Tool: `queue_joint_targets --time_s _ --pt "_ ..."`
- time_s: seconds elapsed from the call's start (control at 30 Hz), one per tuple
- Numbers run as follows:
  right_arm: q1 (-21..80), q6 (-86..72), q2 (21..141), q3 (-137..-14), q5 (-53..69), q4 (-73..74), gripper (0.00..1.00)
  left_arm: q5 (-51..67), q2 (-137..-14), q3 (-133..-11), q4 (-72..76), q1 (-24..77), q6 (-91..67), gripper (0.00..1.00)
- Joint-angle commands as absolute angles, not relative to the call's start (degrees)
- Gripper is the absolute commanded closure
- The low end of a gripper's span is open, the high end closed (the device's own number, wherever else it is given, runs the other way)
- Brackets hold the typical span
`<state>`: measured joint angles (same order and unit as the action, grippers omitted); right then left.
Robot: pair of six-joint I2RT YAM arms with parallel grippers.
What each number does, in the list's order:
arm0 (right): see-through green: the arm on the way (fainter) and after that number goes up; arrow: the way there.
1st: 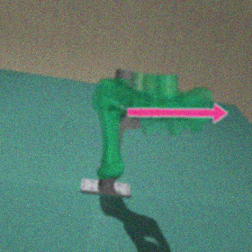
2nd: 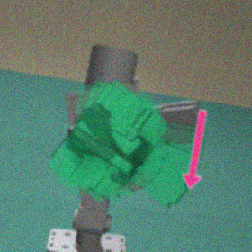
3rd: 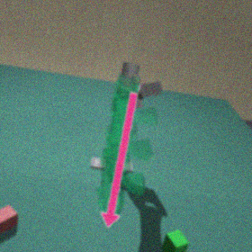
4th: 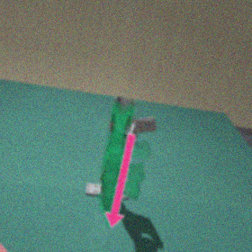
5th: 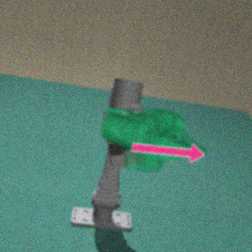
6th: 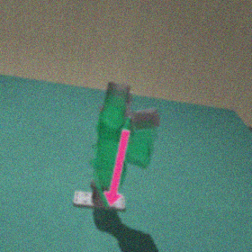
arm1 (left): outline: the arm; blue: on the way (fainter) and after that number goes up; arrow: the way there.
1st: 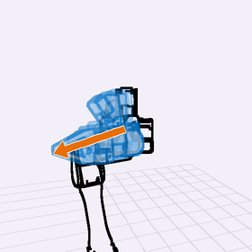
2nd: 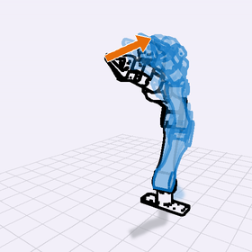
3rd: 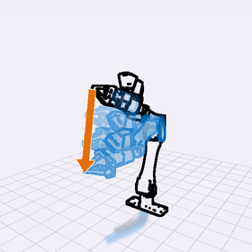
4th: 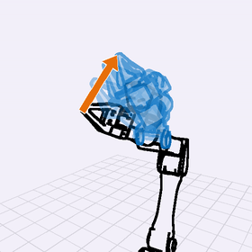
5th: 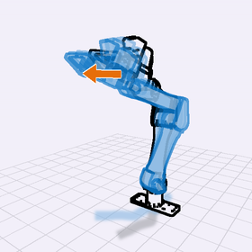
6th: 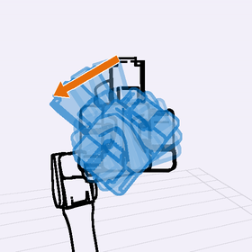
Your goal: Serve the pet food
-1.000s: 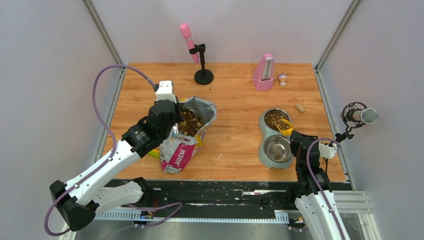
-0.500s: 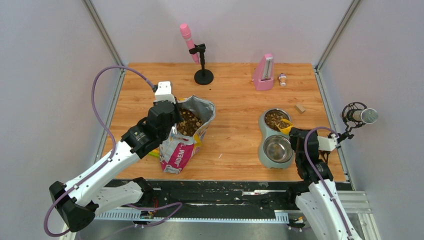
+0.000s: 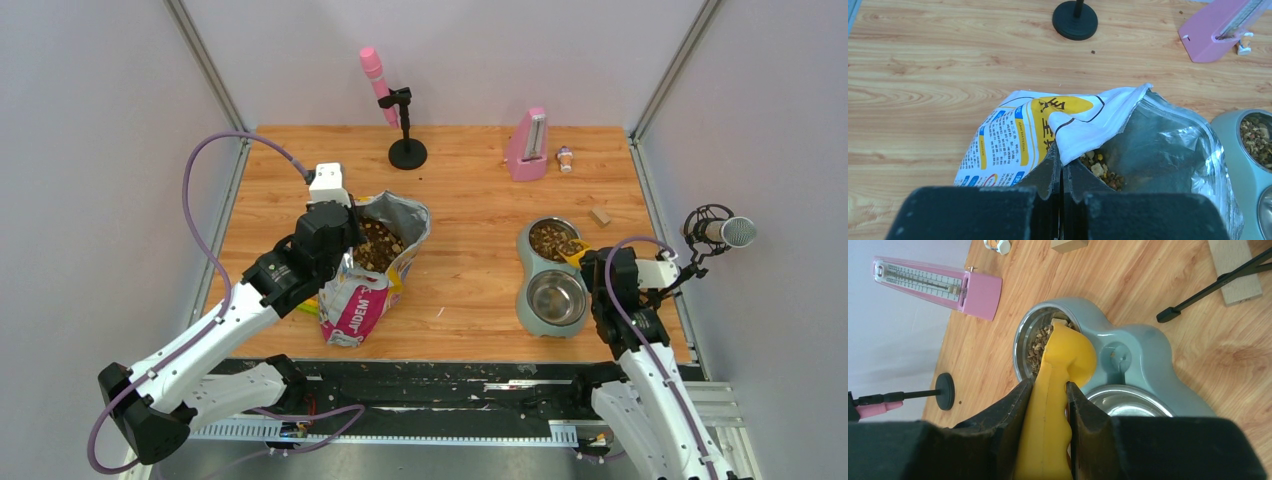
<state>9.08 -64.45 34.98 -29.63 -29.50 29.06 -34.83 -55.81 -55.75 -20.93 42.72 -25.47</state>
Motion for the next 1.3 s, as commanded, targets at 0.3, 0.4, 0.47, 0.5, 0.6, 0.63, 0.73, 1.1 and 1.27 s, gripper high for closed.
queue_joint_targets --time_s 0.3,0.4,0.47,0.5,0.6,0.63,0.73,1.1,1.27 --pt "8.9 -61.4 39.6 -35.1 -31.2 29.5 1.0 -36.2 -53.5 -55.7 -16.9 42.9 -26.3 1.0" --pt "8.9 -61.3 41.3 -35.9 -30.9 29.5 1.0 -36.3 -53.5 -55.7 -17.0 42.9 -26.3 1.0" --pt "8.9 -61.4 42.1 -36.3 -30.5 29.3 1.0 -36.2 -53.5 -55.7 -17.0 42.9 -26.3 1.0" --pt "8.9 -61.4 42.4 -36.4 -30.2 29.2 1.0 -36.3 -53.5 -55.7 -17.0 42.9 -26.3 1.0" --pt "8.9 -60.8 43.7 -37.2 -29.7 28.5 1.0 -36.1 -53.6 -55.7 -17.0 42.9 -26.3 1.0" --pt "8.9 -60.5 44.0 -37.5 -29.5 28.2 1.0 -36.2 -53.6 -55.7 -17.0 42.9 -26.2 1.0" --pt "8.9 -59.2 45.3 -38.7 -29.2 27.7 1.0 -36.2 -53.6 -55.7 -17.0 42.9 -26.3 1.0" --pt "8.9 -56.1 48.4 -41.2 -27.5 26.7 1.0 -36.3 -53.6 -55.6 -16.9 42.9 -26.2 1.0" --pt "8.9 -54.7 49.9 -42.4 -25.3 25.5 1.0 -36.3 -53.7 -55.6 -17.0 42.9 -26.1 1.0"
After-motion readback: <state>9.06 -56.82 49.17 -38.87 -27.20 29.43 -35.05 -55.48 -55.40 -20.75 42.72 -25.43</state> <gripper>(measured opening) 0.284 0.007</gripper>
